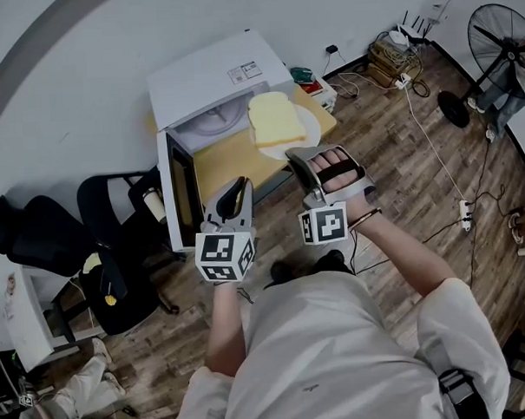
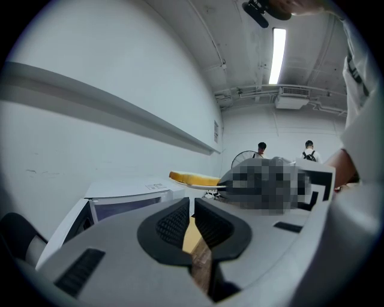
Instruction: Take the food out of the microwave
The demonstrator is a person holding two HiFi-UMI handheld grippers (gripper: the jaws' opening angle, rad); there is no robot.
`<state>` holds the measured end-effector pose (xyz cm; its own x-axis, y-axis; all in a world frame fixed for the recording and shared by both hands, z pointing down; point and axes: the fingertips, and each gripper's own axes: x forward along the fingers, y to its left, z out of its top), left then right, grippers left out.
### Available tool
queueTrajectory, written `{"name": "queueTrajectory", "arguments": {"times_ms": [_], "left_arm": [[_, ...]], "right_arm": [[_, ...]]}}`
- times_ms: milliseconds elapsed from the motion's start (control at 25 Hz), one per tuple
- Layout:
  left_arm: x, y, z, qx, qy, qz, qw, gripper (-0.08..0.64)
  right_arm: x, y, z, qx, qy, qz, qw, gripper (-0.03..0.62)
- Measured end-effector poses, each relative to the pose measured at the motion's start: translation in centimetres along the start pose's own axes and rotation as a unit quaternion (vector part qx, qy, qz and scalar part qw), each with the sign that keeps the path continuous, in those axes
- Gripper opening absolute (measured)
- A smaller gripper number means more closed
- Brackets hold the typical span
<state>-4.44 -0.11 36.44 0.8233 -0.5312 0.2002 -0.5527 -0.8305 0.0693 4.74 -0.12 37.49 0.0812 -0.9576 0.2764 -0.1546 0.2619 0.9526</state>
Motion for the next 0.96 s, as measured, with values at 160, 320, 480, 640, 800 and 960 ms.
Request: {"name": "queueTrajectory", "arguments": {"times_ms": [160, 320, 480, 640, 800, 960], "left_arm": [[0.04, 0.01, -0.09, -0.005, 0.000, -0.001, 1.0000, 0.026], [0.15, 0.16, -0.02, -0.006, -0.001, -0.001, 1.0000, 0.020], [0.50, 0.23, -0.03, -0.006, 0.001, -0.001, 1.0000, 0.013], [0.80, 0.24, -0.05, -0.009, 0.001, -0.003, 1.0000, 0.014], [0.89, 0.13, -0.26, -0.011, 0.002, -0.007, 0.9999, 0.014], [0.92, -0.17, -0.34, -0.011, 0.004, -0.010, 0.9999, 0.014]], "right_arm": [[-0.09, 0.15, -0.04, 0.001, 0.001, 0.000, 1.000, 0.012], [0.04, 0.03, 0.02, 0.000, 0.001, -0.001, 1.000, 0.012], [0.30, -0.11, -0.17, -0.001, 0.002, -0.001, 1.000, 0.014], [0.46, -0.18, -0.31, -0.005, 0.003, -0.002, 1.000, 0.014], [0.41, -0.13, -0.40, -0.007, 0.004, -0.005, 1.000, 0.014], [0.24, -0.06, -0.55, -0.005, 0.007, -0.003, 1.000, 0.014]]}}
